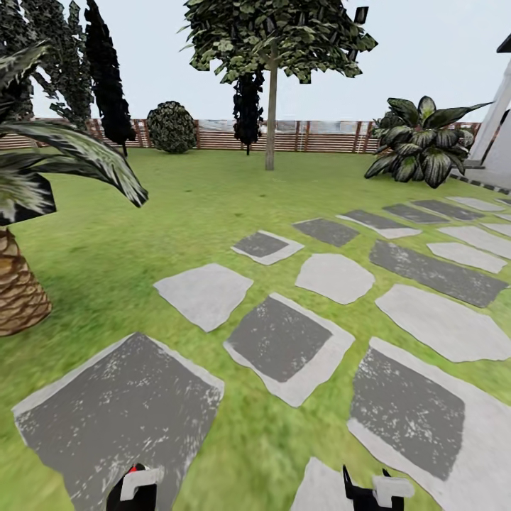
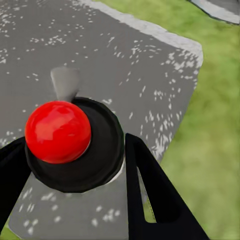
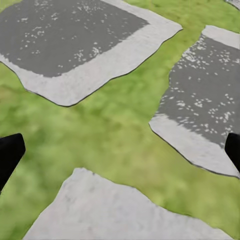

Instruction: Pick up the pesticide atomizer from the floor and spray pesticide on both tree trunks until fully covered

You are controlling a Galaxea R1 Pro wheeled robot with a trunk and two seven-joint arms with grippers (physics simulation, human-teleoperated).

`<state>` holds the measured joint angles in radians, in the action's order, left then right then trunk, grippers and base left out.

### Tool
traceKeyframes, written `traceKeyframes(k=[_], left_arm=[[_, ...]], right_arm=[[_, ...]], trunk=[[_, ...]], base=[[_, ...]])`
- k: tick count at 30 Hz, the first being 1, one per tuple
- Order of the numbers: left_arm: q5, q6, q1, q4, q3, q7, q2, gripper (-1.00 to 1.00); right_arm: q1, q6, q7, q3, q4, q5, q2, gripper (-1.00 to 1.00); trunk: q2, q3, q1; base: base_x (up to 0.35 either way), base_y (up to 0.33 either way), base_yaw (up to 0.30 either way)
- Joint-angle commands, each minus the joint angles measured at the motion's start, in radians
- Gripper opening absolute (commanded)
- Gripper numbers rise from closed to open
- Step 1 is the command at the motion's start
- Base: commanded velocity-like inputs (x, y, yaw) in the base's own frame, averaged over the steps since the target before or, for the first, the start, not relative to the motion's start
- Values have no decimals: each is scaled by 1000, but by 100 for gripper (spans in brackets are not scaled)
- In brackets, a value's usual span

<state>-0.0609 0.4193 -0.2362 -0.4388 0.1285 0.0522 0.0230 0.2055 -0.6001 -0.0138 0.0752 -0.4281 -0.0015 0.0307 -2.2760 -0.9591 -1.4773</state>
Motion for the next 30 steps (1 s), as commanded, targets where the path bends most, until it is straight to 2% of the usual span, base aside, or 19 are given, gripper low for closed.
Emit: traceKeyframes(k=[1,30], left_arm=[[0,0,0,0,0,0,0,-100],[1,1,0,-1,1,0,0,-100]], right_arm=[[0,0,0,0,0,0,0,100],[0,0,0,0,0,0,0,100]], trunk=[[0,0,0],[0,0,0]], base=[[339,0,0],[339,0,0]])
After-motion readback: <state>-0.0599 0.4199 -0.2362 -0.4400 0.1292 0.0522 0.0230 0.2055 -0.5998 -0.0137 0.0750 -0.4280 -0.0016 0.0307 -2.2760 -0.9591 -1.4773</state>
